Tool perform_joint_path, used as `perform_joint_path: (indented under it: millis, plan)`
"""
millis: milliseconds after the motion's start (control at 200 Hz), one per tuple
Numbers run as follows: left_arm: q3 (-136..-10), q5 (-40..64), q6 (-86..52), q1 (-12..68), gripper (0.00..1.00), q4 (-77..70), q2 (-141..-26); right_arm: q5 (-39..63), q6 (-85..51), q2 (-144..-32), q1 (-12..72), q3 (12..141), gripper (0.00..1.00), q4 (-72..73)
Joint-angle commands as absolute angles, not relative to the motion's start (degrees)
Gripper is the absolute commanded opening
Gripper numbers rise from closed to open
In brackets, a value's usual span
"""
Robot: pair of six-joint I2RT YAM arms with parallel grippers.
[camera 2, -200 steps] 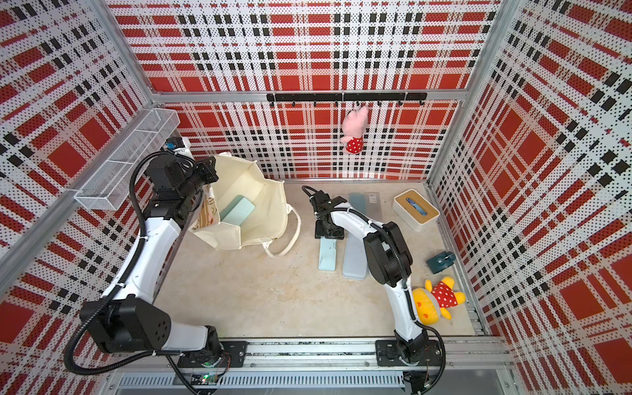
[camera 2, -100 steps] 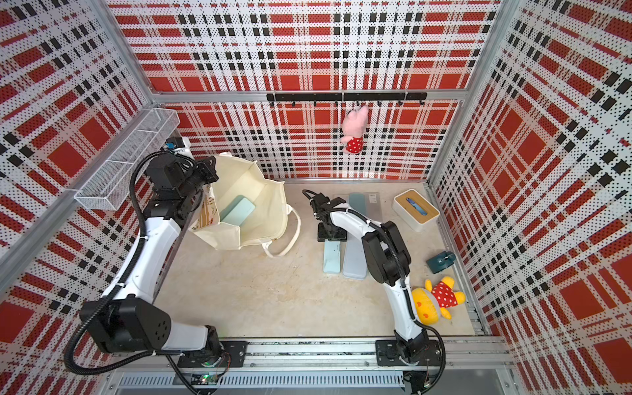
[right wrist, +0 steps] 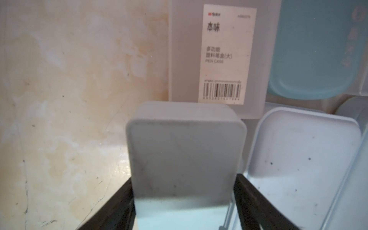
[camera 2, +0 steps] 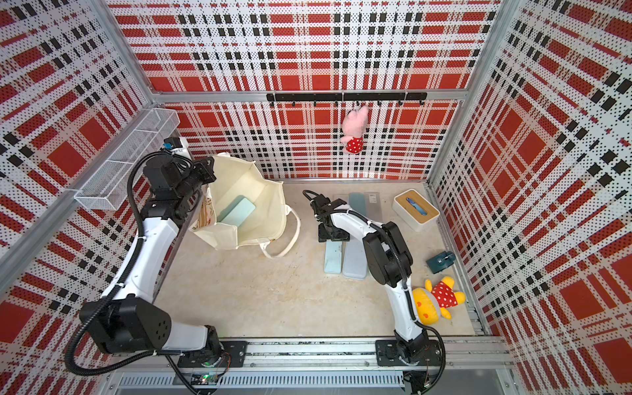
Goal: Take out the pencil case from the canvas bag
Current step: Place the pencil case at the center of the board.
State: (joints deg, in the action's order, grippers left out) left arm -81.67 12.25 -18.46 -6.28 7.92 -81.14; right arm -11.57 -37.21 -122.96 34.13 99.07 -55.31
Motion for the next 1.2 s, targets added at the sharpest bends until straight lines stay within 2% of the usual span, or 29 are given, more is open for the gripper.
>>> perform_joint_path:
  millis: [0,381,666,812,927,1007,1192]
  plan:
    - [-83.0,13.4,-19.0,-7.9,0.00,3.0,-78.3,-12.3,-37.9,-121.2,35.1,98.5,0.77,-55.0]
    - [-81.9,14.2,-19.4,-8.0,0.00,2.6,-77.6,-12.2,-39.3,-120.2,36.2,95.9,0.63,-55.9]
    - [-81.0,14.8,-19.9,-8.0,0.00,2.0,-77.3,-12.9,-40.8,-119.3,36.4,94.0,0.64,-56.3]
    - [-81.0,14.8,-20.0,-8.0,0.00,1.9,-77.3,-14.4,-41.2,-118.3,36.4,94.4,0.78,-56.1]
    - [-81.0,14.7,-20.0,-7.9,0.00,1.9,-77.3,-14.7,-40.6,-117.0,36.6,94.9,0.83,-54.8]
    - [-80.9,14.7,-20.0,-8.0,0.00,1.9,-77.3,-15.0,-39.9,-116.3,37.1,94.9,0.83,-54.6]
    - [-80.8,14.7,-20.2,-7.8,0.00,1.7,-77.6,-13.4,-37.7,-116.6,39.1,94.2,0.72,-53.9]
